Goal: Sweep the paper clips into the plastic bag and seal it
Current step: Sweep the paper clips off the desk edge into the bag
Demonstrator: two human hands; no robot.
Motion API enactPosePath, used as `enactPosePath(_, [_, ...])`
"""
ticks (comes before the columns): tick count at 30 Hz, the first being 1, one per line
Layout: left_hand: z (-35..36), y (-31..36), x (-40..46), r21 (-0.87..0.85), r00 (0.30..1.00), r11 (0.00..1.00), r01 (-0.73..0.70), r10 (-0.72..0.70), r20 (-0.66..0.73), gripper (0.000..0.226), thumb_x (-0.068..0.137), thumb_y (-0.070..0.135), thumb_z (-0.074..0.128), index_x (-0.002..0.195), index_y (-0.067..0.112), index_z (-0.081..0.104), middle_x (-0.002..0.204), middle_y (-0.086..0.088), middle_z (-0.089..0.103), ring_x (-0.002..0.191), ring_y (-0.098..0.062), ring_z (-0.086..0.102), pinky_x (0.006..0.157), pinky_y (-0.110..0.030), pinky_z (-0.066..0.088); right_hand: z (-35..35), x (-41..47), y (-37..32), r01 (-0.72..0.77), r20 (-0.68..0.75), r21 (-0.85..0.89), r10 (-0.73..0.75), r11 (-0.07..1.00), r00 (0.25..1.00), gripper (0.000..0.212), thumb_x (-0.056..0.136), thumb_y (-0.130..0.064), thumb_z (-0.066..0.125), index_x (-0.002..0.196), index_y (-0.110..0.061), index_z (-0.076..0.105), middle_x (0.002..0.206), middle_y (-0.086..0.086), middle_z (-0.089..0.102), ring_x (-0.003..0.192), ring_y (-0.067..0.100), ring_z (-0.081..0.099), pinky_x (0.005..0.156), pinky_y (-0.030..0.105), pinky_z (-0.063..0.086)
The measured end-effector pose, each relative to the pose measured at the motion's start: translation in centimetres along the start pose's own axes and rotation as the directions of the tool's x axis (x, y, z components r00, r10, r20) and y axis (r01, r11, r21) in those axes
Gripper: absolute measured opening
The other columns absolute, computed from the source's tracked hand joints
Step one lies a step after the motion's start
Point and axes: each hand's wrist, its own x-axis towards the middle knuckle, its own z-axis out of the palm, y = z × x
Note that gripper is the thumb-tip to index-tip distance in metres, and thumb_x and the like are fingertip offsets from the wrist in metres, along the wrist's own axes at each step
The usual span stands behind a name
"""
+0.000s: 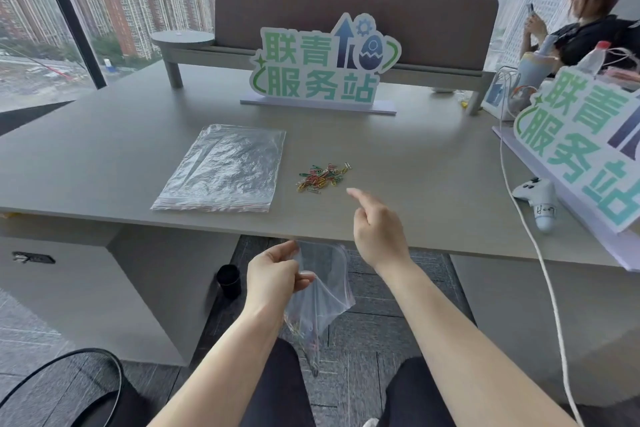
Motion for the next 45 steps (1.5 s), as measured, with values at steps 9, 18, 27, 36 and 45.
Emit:
enactPosePath(9, [-0.2, 0.6, 0.0, 0.004, 1.0, 1.0, 0.021, -0.021, 0.001, 0.06, 0.08, -0.017, 0.036, 0.128, 0.007, 0.061, 0.129, -0.002, 0.06, 0.061, -0.018, 0.073, 0.057, -0.018, 0.059, 2.9, 8.2, 2.7, -0.11, 0.217, -0.272, 0.172, 0.956, 0.961, 0.064, 0.098, -0.045, 0.037, 0.153, -0.021, 0.016, 0.161, 0.006, 0.01, 0.148, 0.022, 0.007, 0.118, 0.037, 0.009])
enactPosePath(18, [-1.0, 0.3, 1.2, 0.015, 0.999, 0.999, 0.037, -0.037, 0.002, 0.064, 0.077, -0.017, 0.035, 0.131, 0.01, 0.06, 0.131, 0.002, 0.06, 0.079, -0.031, 0.076, 0.067, -0.025, 0.061, 5.2, 12.8, 3.3, -0.064, 0.242, -0.435, 0.185, 0.898, 0.953, 0.073, 0.092, -0.064, 0.032, 0.152, -0.024, 0.018, 0.161, 0.012, 0.009, 0.147, 0.032, 0.008, 0.119, 0.043, 0.007])
enactPosePath(27, [-1.5, 0.0, 2.2, 0.008, 0.997, 0.998, 0.07, -0.07, -0.02, 0.062, 0.078, -0.016, 0.034, 0.128, 0.009, 0.061, 0.126, 0.004, 0.063, 0.077, -0.028, 0.076, 0.062, -0.02, 0.059, 6.8, 14.5, 2.2, 0.026, 0.309, -0.399, 0.107, 0.916, 0.945, 0.078, 0.089, -0.066, 0.037, 0.151, -0.021, 0.022, 0.159, 0.015, 0.017, 0.147, 0.029, 0.012, 0.119, 0.04, 0.009])
enactPosePath(36, [-1.8, 0.3, 2.3, 0.005, 0.998, 0.998, 0.063, -0.063, -0.012, 0.063, 0.078, -0.015, 0.035, 0.131, 0.009, 0.059, 0.129, 0.004, 0.062, 0.075, -0.026, 0.076, 0.059, -0.019, 0.058, 7.7, 14.0, 0.9, 0.246, 0.472, -0.381, -0.041, 0.891, 0.88, 0.068, 0.09, -0.065, 0.04, 0.149, -0.033, 0.029, 0.161, 0.002, 0.015, 0.148, 0.022, 0.008, 0.119, 0.037, 0.007])
enactPosePath(45, [-1.8, 0.4, 1.7, 0.012, 0.999, 0.999, 0.051, -0.051, -0.009, 0.062, 0.079, -0.016, 0.035, 0.13, 0.008, 0.059, 0.125, 0.003, 0.062, 0.072, -0.025, 0.076, 0.062, -0.021, 0.06, 7.8, 12.3, 0.7, 0.319, 0.511, -0.267, -0.147, 0.91, 0.847, 0.047, 0.101, -0.037, 0.038, 0.147, -0.027, 0.037, 0.158, -0.004, 0.024, 0.147, 0.014, 0.014, 0.117, 0.029, 0.009])
